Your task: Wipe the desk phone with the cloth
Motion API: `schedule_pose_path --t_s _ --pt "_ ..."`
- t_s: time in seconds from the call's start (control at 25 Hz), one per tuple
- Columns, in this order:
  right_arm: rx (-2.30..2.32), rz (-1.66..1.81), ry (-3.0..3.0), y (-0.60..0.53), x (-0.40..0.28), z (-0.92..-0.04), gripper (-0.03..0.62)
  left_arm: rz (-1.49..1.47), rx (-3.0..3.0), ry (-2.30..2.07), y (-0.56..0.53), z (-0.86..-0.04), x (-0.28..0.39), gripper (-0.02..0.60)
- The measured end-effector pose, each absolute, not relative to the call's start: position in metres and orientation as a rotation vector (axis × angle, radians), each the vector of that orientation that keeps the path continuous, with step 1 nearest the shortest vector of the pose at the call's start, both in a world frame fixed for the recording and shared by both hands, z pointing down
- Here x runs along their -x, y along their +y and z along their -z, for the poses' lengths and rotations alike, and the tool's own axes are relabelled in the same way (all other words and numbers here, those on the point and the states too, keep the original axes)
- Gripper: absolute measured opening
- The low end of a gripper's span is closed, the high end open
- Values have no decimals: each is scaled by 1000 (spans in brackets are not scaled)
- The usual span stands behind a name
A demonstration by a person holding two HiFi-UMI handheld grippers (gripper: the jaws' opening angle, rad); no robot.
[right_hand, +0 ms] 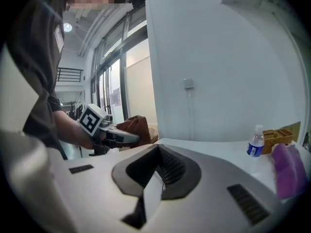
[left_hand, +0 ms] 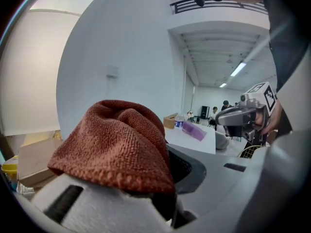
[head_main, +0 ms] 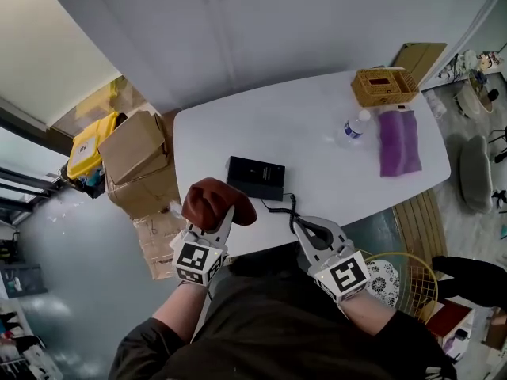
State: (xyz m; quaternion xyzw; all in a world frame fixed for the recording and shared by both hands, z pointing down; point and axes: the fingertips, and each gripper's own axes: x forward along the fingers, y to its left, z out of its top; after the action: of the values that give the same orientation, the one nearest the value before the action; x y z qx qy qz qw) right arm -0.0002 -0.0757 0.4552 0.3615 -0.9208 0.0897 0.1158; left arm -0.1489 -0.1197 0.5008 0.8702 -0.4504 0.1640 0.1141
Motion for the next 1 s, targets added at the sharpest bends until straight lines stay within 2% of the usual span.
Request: schedule_pose_path --t_s 0.2,0.56,1.0 --pt "-1007 -336 -2692 -93 -17 -474 26 -679 -2451 -1355 -159 -543 146 57" --pt "-950 -364 -2669 -109 -37 -487 26 -1268 -2290 -1225 -187 -628 138 57" --pt "-901 -409 -2637 -117 -54 -494 26 -1630 -2212 -1062 -181 -666 100 57"
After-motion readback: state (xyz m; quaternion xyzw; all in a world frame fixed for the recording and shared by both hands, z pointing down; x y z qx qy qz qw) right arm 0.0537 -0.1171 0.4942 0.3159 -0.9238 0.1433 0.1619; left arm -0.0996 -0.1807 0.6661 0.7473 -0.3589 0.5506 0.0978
